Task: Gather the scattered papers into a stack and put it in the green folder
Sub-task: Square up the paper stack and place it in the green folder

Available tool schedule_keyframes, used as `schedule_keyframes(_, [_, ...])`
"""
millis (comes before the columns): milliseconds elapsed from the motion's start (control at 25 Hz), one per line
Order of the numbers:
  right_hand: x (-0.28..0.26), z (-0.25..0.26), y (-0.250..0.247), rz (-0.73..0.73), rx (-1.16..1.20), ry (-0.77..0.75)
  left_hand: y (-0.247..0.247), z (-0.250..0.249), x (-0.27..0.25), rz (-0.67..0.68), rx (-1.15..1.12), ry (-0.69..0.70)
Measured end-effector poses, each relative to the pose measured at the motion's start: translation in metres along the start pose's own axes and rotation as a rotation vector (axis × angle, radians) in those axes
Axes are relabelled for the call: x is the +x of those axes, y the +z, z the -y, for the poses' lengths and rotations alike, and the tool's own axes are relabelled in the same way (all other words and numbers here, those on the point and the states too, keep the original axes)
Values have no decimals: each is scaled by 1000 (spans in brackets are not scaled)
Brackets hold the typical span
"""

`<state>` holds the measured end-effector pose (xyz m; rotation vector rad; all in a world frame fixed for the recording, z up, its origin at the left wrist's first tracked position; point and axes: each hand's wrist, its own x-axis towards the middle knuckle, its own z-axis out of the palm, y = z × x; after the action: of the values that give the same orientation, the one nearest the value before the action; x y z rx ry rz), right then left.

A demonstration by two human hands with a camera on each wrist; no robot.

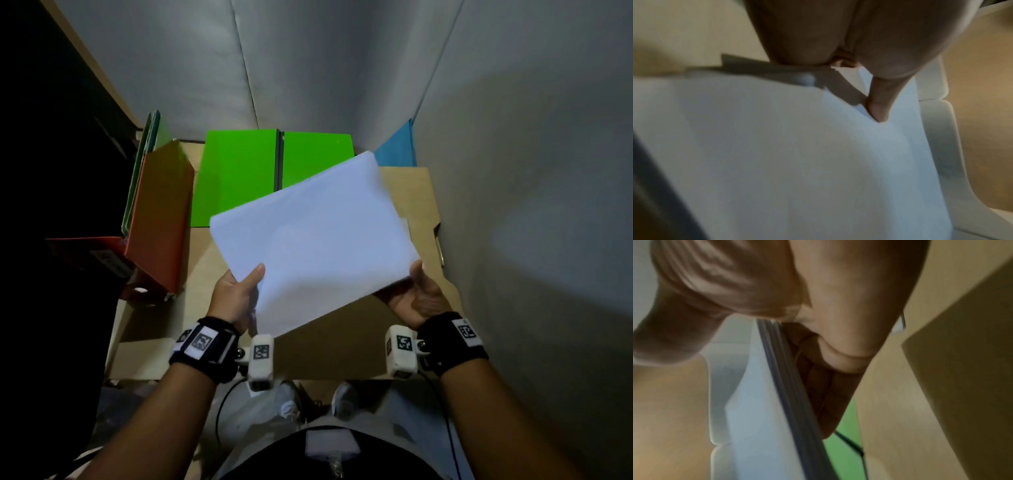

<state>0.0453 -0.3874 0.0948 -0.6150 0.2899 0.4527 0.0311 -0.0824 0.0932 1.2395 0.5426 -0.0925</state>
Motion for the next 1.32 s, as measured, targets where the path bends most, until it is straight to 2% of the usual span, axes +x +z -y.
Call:
schedule_keyframes(80, [3,-20,19,-87,-39,-81,6,18,-10,0,-93,-92])
schedule_keyframes(160, [15,-34,34,-392,-281,-195,10,36,-23,21,-65,-146])
schedule_keyframes(200, [19,-35,39,-502,-375,-224,10,43,-31,33,-37,-171])
schedule_keyframes(240, [24,-32,40,-540,-428,-230,8,46,-37,49,-23,-195])
schedule_keyframes(400, [33,-2,33,-429,-604,-166,-33,24,-25,22,-33,-206])
schedule_keyframes(480, [33,13,35,-311,-616,-130,-41,9,-8,68,150,-147])
schedule_keyframes(600, [37,14,53,-168,-753,-23,-11,-2,6,230,449,-81])
schedule_keyframes(680, [37,13,61,-104,-864,27,10,5,15,292,408,-80])
schedule_keyframes(800, [33,17,61,-57,-845,63,20,19,18,295,348,-85])
schedule_keyframes(880, [33,21,51,-79,-778,66,21,25,15,255,346,-61])
schedule_keyframes(1000, [41,12,18,-228,-683,80,33,22,1,169,279,15])
schedule_keyframes(1120, [33,-15,-15,-371,-580,296,39,30,-10,134,195,-24])
schedule_keyframes(1200, [25,-35,-27,-387,-653,421,36,41,-8,117,155,-74])
schedule_keyframes(1240, [24,-43,-32,-404,-668,428,34,46,-5,109,190,-92])
schedule_keyframes(1320, [27,-56,-42,-469,-697,384,32,51,2,130,406,-87])
